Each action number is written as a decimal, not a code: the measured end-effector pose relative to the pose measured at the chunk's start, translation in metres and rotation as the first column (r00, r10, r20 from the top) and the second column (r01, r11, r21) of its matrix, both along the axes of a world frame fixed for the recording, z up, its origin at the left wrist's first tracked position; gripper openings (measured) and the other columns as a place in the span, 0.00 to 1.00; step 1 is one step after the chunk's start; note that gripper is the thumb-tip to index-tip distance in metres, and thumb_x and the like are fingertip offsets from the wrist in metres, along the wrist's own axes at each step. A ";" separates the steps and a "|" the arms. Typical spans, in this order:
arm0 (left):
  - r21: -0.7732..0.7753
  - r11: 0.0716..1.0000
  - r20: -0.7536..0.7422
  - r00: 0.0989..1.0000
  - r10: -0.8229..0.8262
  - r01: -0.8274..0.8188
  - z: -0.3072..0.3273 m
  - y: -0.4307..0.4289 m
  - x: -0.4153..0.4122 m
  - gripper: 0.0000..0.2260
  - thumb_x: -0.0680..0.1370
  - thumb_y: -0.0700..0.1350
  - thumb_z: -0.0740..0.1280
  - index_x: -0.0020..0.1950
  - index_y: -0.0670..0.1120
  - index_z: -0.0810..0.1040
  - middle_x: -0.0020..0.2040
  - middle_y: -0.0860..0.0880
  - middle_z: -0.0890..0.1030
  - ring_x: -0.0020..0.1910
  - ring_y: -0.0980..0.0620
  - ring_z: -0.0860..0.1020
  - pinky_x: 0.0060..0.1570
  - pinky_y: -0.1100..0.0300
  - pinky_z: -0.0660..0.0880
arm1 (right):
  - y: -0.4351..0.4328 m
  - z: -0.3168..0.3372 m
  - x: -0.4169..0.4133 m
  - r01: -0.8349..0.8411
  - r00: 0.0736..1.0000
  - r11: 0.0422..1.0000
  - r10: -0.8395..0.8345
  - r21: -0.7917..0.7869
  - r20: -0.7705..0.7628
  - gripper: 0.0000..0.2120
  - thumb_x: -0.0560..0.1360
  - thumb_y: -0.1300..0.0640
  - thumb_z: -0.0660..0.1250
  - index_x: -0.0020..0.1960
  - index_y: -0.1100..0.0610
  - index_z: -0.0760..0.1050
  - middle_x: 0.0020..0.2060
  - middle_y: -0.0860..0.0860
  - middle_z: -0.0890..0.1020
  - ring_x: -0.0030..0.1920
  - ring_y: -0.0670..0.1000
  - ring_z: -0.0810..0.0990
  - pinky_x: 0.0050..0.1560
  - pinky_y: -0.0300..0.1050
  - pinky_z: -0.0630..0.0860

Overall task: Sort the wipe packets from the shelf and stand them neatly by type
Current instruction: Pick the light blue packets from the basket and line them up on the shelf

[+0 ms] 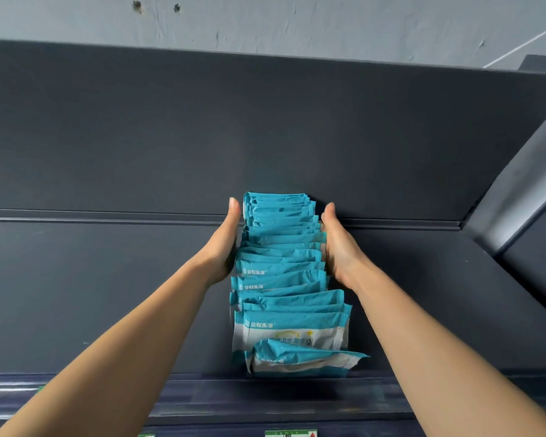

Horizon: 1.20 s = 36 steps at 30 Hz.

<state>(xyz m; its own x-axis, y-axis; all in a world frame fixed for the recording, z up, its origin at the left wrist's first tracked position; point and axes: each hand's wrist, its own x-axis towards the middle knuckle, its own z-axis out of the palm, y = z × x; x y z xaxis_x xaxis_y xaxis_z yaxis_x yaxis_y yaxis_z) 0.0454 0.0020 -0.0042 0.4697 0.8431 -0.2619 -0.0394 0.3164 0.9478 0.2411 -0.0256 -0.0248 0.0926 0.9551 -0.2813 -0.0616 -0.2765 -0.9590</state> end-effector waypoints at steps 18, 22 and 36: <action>0.096 0.995 -0.053 0.999 0.013 -0.008 -0.001 0.022 0.008 0.29 0.78 0.68 0.42 0.46 0.55 0.78 0.38 0.57 0.85 0.40 0.56 0.84 0.44 0.57 0.78 | 0.039 0.007 -0.012 -0.071 0.982 0.997 0.075 -0.027 0.175 0.41 0.72 0.25 0.44 0.77 0.47 0.58 0.75 0.48 0.61 0.75 0.51 0.61 0.75 0.55 0.57; 0.113 0.992 -0.133 0.990 -0.050 0.065 -0.002 0.022 -0.009 0.43 0.66 0.79 0.54 0.70 0.53 0.71 0.69 0.48 0.74 0.69 0.49 0.72 0.67 0.48 0.68 | 0.024 0.011 -0.008 -0.088 0.955 0.995 0.073 0.039 0.289 0.41 0.71 0.24 0.46 0.78 0.44 0.49 0.77 0.44 0.53 0.77 0.48 0.52 0.76 0.55 0.49; 0.533 0.620 -0.718 0.695 -0.029 0.576 -0.003 -0.096 -0.041 0.57 0.51 0.79 0.67 0.76 0.57 0.57 0.76 0.64 0.38 0.73 0.66 0.35 0.73 0.59 0.46 | -0.109 0.035 0.008 -0.638 0.271 0.750 0.434 -0.178 0.859 0.52 0.63 0.45 0.79 0.76 0.39 0.49 0.75 0.35 0.38 0.73 0.36 0.35 0.74 0.39 0.41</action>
